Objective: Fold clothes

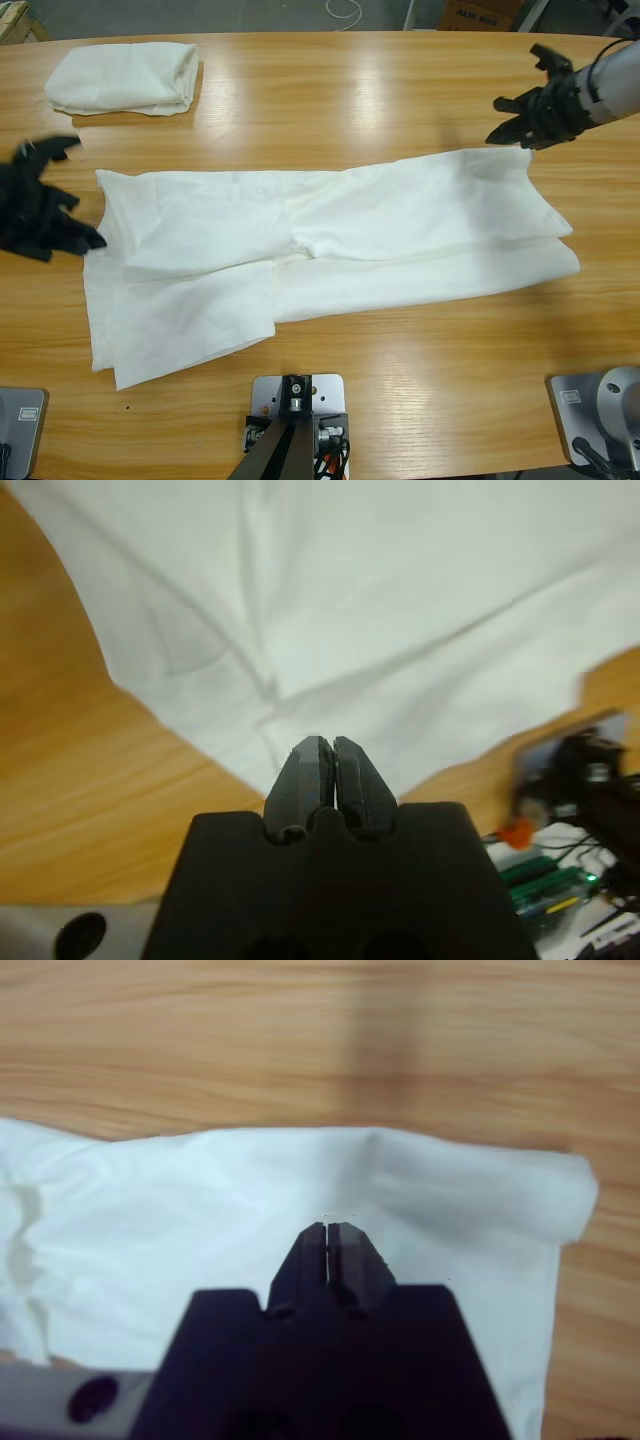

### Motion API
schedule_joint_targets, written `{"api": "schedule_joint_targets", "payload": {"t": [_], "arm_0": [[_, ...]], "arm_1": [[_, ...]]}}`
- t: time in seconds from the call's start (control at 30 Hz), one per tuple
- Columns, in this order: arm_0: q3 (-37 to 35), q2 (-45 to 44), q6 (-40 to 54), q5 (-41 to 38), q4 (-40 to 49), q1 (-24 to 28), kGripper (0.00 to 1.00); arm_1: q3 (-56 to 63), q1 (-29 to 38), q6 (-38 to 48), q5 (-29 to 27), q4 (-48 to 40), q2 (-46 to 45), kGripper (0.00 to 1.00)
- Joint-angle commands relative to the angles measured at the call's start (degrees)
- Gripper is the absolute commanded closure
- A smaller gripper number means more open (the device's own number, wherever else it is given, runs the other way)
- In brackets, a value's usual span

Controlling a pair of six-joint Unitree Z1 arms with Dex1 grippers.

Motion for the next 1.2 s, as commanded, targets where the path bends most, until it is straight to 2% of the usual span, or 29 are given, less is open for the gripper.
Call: {"api": "schedule_joint_targets", "payload": {"t": [0.03,0.17,0.33,0.63,1.07,1.2], "arm_0": [[-2.8,9.3,-0.1,0.8,-10.6,-3.3,1.000],[-2.2,16.4,-0.6,1.1,-15.1,-6.4,1.000],[0.3,19.6,-2.7,1.3,-16.7,-9.8,1.000],[2.9,23.2,-3.5,1.9,-19.3,-9.9,1.000],[11.9,21.8,-5.9,1.6,-23.6,-12.3,1.000],[14.1,20.7,-5.9,1.9,-24.3,-12.2,1.000]], "arm_1": [[1.7,-4.7,1.2,-1.8,0.2,4.8,1.000],[1.8,-6.2,0.4,-3.2,-1.8,7.6,1.000],[1.5,-7.5,0.4,-5.5,-2.7,10.2,1.000],[1.6,-7.6,0.4,-10.8,-4.9,12.9,1.000],[0.6,-10.3,1.4,-10.9,-7.2,18.3,1.000],[0.7,-12.2,4.2,-10.3,-5.9,14.3,0.984]]}}
